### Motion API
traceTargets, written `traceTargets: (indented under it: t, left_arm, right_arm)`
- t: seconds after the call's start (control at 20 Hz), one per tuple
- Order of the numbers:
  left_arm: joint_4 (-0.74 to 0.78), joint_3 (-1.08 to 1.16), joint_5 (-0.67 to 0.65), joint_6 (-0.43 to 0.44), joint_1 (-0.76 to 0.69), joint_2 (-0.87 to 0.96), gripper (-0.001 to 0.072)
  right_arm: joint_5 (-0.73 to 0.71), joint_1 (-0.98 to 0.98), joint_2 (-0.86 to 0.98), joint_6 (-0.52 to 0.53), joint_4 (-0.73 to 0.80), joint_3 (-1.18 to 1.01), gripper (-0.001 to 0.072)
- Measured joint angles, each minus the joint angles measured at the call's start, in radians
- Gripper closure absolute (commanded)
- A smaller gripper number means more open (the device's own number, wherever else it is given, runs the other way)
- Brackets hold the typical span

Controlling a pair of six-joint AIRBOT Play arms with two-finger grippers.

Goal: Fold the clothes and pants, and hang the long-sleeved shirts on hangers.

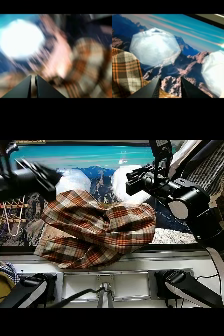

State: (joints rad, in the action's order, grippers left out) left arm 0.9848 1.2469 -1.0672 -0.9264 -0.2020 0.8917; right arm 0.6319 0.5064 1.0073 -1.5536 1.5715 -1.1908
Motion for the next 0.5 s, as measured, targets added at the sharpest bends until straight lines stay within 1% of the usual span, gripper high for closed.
traceTargets:
  t: [0.1,0.2,0.3,0.4,0.5]
  left_arm:
    - [-0.008,-0.080,-0.047,-0.018,-0.002,-0.019,0.0628]
    - [-0.039,-0.161,-0.064,-0.028,-0.003,-0.055,0.0627]
    - [-0.087,-0.228,-0.071,-0.035,-0.006,-0.099,0.0566]
    - [-0.141,-0.275,-0.079,-0.042,-0.020,-0.137,0.0514]
    - [-0.180,-0.301,-0.095,-0.064,-0.052,-0.158,0.0513]
  right_arm:
    - [-0.001,0.000,0.000,0.000,0.000,0.000,0.0413]
    - [-0.002,0.000,0.000,0.000,0.000,0.000,0.0413]
    - [-0.021,0.000,0.000,0.000,0.000,0.000,0.0414]
    - [-0.078,0.000,0.000,0.000,-0.002,0.000,0.0414]
    - [-0.131,0.000,-0.001,-0.001,-0.019,0.000,0.0414]
